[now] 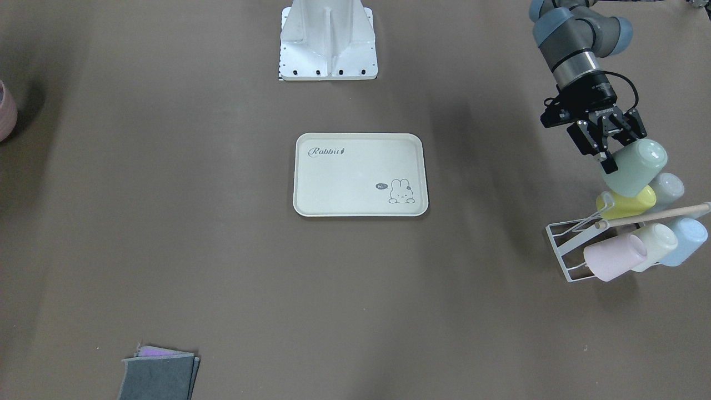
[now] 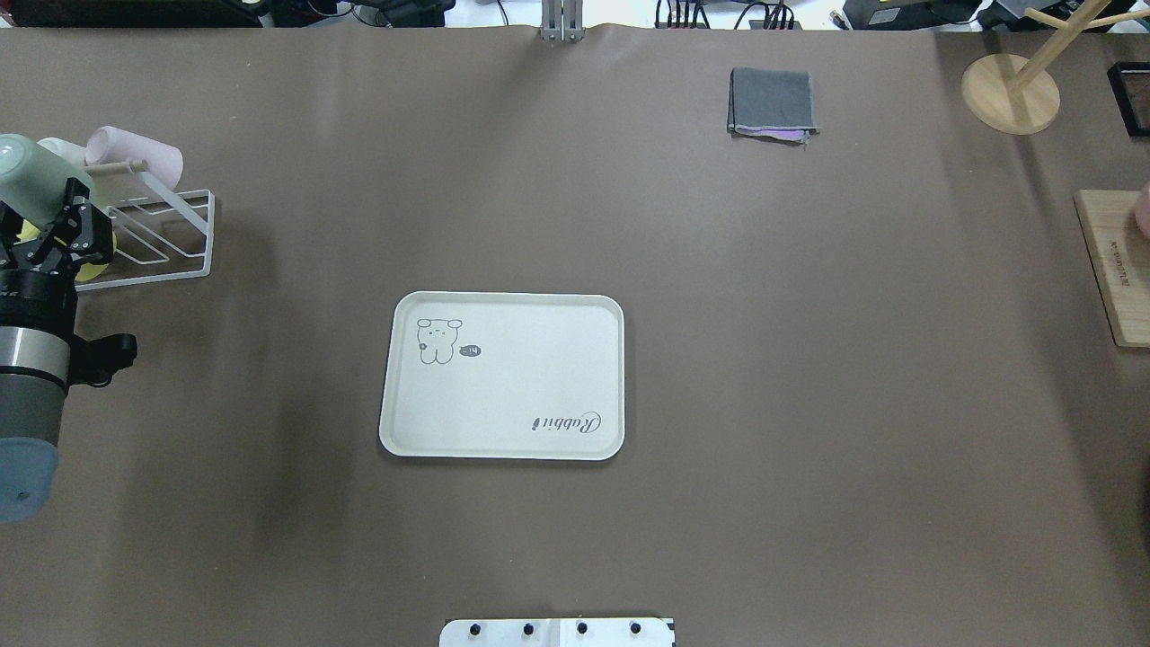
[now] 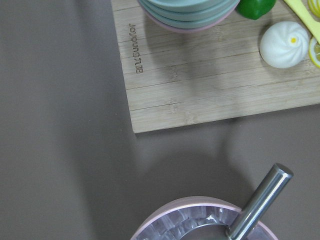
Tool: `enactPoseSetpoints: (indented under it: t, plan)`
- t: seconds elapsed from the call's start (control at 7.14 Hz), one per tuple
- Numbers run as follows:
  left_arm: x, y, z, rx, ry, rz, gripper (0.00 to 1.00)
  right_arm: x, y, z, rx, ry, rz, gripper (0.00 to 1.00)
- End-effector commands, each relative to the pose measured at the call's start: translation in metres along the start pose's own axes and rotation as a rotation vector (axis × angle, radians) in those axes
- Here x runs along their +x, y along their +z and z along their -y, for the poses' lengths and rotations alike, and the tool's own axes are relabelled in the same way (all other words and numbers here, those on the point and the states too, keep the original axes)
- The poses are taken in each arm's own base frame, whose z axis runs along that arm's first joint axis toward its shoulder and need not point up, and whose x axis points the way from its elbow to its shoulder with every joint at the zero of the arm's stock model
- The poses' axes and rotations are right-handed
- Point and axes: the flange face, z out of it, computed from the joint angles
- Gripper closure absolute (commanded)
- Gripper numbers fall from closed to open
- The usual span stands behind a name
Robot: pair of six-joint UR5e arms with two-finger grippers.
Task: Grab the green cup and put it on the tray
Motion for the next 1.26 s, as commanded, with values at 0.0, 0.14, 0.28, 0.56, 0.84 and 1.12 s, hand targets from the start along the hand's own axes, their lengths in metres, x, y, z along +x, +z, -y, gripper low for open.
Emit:
enactPoseSetpoints:
  t: [0.0, 0.14, 0.28, 0.56, 0.84, 1.12]
  plan:
    - [-0.006, -0.021, -0.044, 0.002, -0.284, 0.134, 0.73, -0.001, -0.001, 0.0, 0.001, 0.002, -0.01, 0.0]
    - [-0.013, -0.028, -0.047, 0.108, -0.472, 0.209, 0.74, -0.002, -0.002, -0.001, 0.002, 0.007, -0.012, 0.0]
    - [-0.017, -0.03, -0.043, 0.198, -0.755, 0.207, 0.75, -0.002, -0.002, -0.001, 0.001, 0.011, -0.012, 0.0]
    - [-0.033, -0.036, -0.018, 0.488, -1.243, 0.121, 0.75, -0.001, -0.001, -0.002, -0.002, 0.014, -0.012, 0.0]
    - [-0.06, -0.048, 0.001, 0.748, -1.603, -0.032, 0.79, -0.004, 0.001, 0.0, -0.006, 0.012, -0.013, 0.0]
    - [-0.11, -0.061, 0.007, 0.994, -1.879, -0.181, 0.82, -0.003, 0.001, 0.001, -0.003, 0.007, -0.014, 0.0]
